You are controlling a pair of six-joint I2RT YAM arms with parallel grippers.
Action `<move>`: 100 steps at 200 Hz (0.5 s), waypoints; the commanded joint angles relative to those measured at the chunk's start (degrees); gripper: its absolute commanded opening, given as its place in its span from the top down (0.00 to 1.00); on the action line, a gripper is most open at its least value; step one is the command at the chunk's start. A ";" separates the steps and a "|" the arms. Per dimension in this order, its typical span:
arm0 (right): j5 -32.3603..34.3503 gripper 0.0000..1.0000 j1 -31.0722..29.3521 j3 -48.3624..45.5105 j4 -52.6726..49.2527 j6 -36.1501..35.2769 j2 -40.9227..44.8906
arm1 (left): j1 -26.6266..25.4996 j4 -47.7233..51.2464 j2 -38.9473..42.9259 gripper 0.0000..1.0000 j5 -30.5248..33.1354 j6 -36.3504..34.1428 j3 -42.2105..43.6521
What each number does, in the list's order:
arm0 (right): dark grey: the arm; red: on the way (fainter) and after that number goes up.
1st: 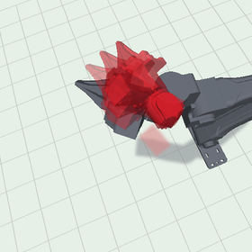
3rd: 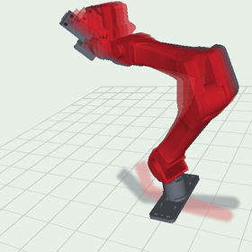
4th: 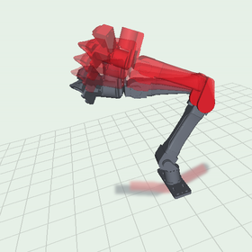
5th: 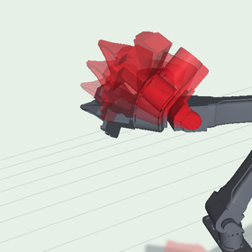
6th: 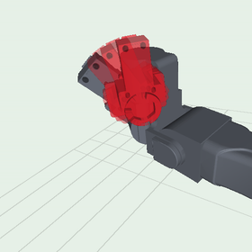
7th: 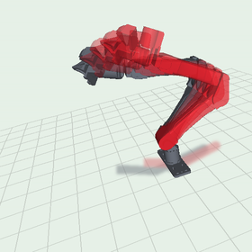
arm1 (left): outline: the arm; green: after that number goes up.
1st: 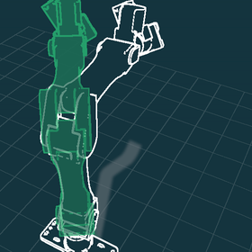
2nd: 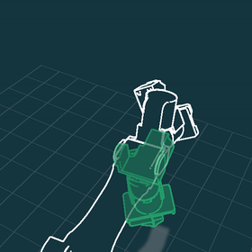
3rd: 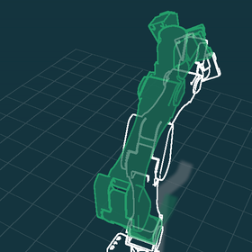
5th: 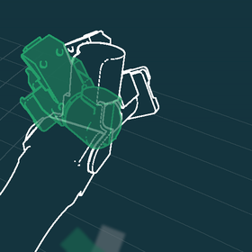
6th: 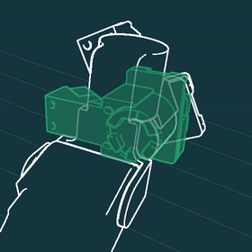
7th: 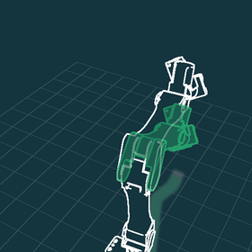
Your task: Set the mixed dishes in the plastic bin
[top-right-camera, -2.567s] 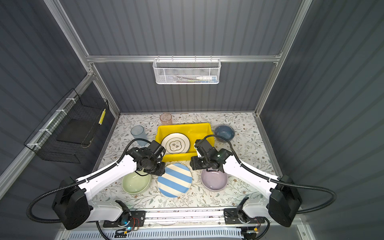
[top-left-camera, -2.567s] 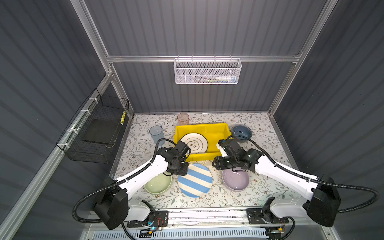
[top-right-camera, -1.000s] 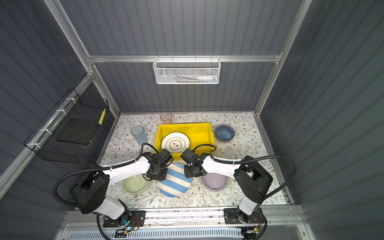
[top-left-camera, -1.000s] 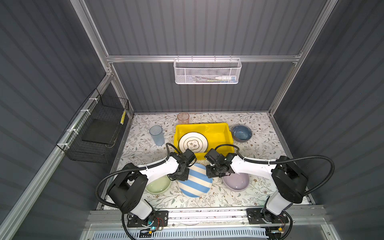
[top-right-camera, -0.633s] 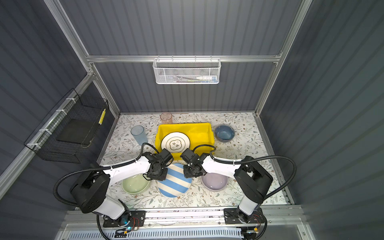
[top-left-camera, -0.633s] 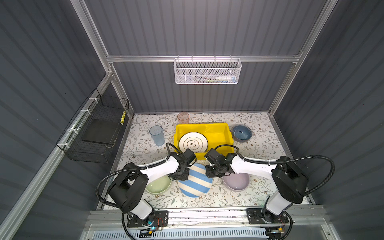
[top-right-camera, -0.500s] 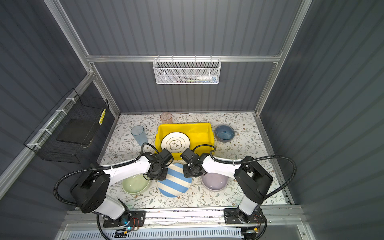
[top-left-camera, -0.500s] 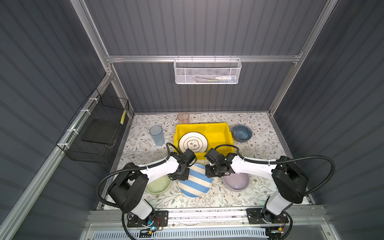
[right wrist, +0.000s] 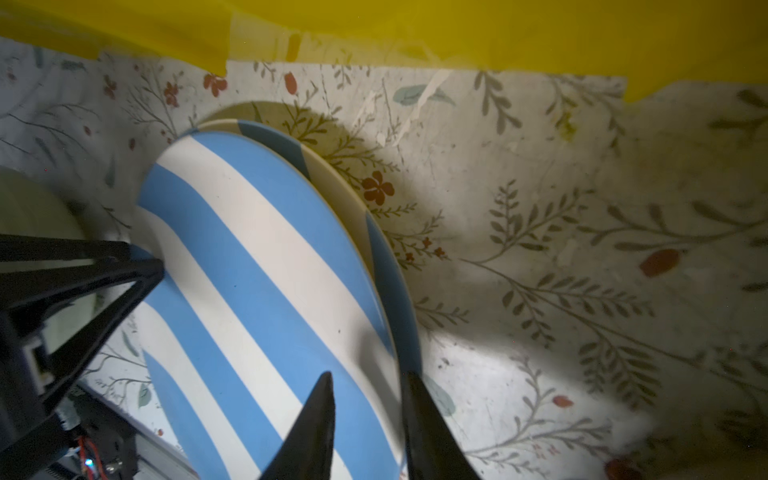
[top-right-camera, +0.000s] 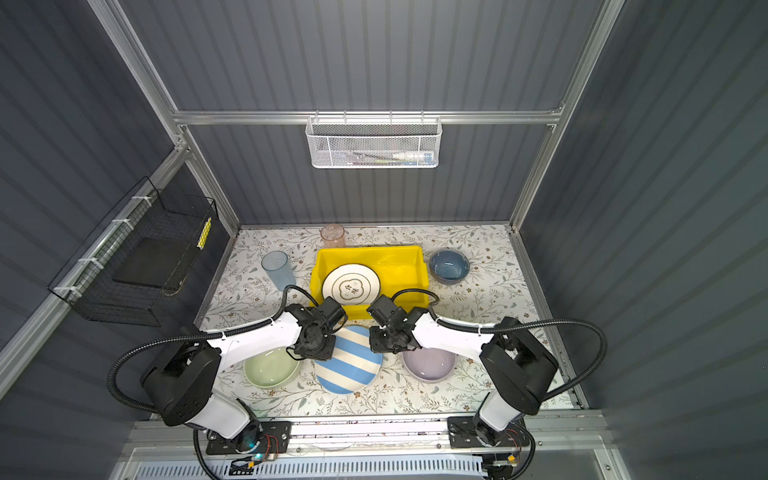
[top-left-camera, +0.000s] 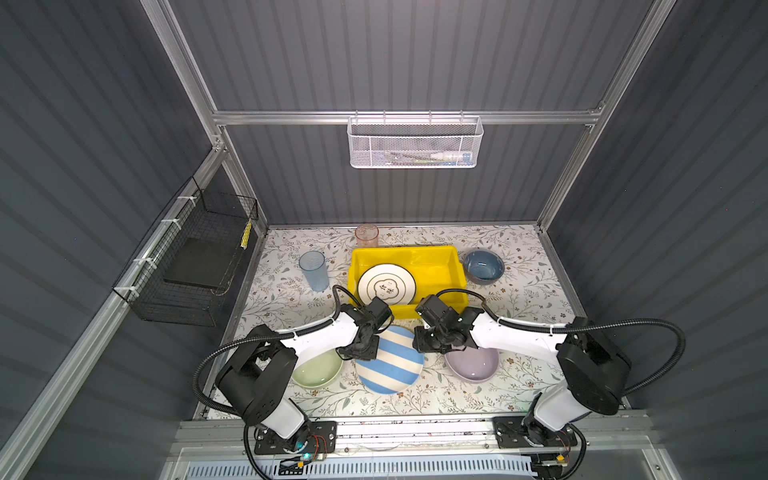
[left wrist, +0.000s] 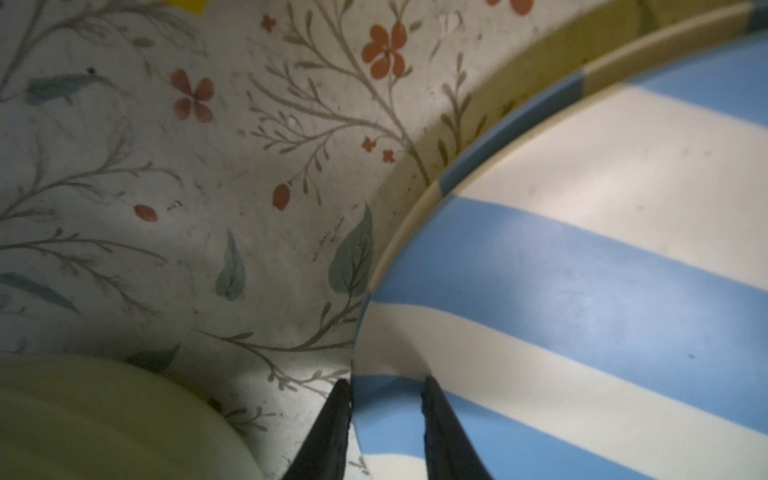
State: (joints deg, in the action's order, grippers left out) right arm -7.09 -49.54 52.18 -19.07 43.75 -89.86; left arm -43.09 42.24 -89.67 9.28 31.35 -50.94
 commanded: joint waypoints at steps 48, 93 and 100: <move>-10.35 0.75 3.07 -4.77 12.49 2.45 3.71 | -0.04 -3.04 -2.71 0.69 -0.68 0.72 1.70; -15.52 0.77 4.10 -5.87 15.80 1.61 2.56 | -0.04 -3.39 -2.87 0.69 -1.06 0.68 1.28; -16.11 0.77 4.10 -5.78 16.43 1.59 2.23 | -0.02 -3.48 -2.96 0.69 -1.11 0.61 1.16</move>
State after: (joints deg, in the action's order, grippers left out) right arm -16.60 -44.84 46.26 -8.12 45.43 -86.83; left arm -43.05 42.19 -90.02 9.74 31.33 -50.94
